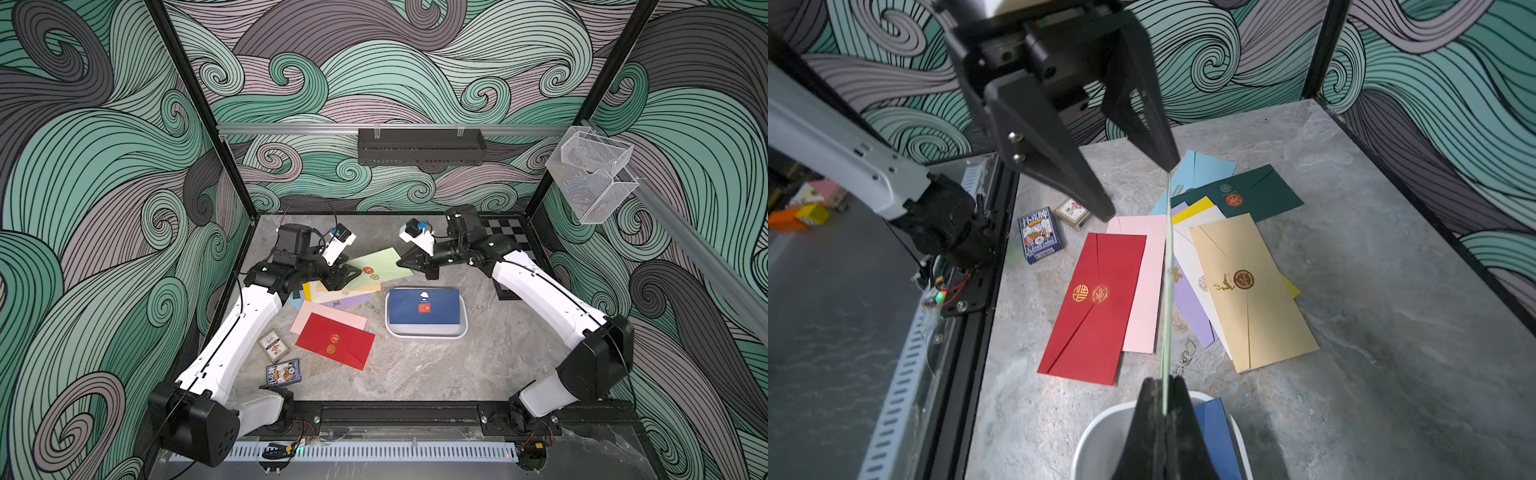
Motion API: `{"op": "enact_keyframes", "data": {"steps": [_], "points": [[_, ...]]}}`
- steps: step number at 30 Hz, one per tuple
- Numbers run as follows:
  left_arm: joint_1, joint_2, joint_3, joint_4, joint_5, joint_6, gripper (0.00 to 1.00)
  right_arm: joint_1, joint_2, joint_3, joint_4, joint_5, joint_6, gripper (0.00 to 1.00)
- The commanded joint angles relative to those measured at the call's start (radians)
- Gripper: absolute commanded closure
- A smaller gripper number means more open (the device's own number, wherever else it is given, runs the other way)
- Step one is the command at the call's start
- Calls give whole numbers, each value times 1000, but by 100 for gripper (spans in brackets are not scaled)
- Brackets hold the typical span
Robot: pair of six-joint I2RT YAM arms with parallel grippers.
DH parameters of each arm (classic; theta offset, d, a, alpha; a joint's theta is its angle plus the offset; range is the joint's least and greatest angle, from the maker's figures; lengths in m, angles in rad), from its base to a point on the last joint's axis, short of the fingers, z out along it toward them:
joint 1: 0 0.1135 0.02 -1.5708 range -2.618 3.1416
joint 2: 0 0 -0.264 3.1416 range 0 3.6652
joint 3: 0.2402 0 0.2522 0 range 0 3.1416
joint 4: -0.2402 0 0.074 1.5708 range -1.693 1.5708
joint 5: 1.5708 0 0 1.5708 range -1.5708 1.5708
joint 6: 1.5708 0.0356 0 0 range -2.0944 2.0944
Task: Put the sealed envelopes into the storage box
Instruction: Pick up the envelope from the center of the board.
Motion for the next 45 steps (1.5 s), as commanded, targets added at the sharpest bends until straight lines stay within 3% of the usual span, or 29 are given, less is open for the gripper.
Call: {"op": "enact_keyframes", "data": {"steps": [1, 5, 11, 13, 17, 18, 22, 25, 26, 30, 32, 33, 37, 41, 45], "points": [[-40, -25, 47, -102, 6, 185, 36, 2, -35, -30, -44, 10, -230, 100], [-136, -6, 44, -182, -2, 278, 36, 8, -53, -31, -53, -10, -263, 100], [-155, 3, 35, -128, 36, 220, 46, 21, -43, -17, -75, -22, -272, 100], [-155, 6, 32, -106, 46, 202, 58, 25, -43, -17, -76, -33, -274, 100], [-157, 34, 52, -111, 92, 163, 98, 27, -49, -16, -77, -40, -269, 100], [-157, 39, 54, -110, 90, 151, 100, 27, -53, -13, -76, -42, -263, 100], [-155, 44, 55, -94, 72, 94, 100, 19, -65, 1, -76, -84, -235, 100], [-138, 29, 63, -48, -8, -28, 100, 11, -73, -1, -19, -45, -125, 49], [-112, 24, 73, -38, 11, -71, 100, -2, -85, -20, 44, -18, -49, 37], [9, -3, 62, 109, 206, -290, 100, -117, -144, -136, 384, -98, 313, 20], [38, -25, 47, 195, 342, -362, 100, -173, -163, -223, 627, -156, 551, 18], [43, -39, 35, 251, 391, -399, 100, -179, -162, -243, 685, -195, 600, 19], [48, -94, -37, 549, 477, -604, 100, -153, -155, -270, 694, -258, 608, 20], [49, -101, -63, 714, 544, -726, 100, -136, -148, -314, 821, -316, 693, 20], [49, -94, -101, 830, 563, -822, 100, -106, -132, -297, 882, -373, 757, 26]]}}
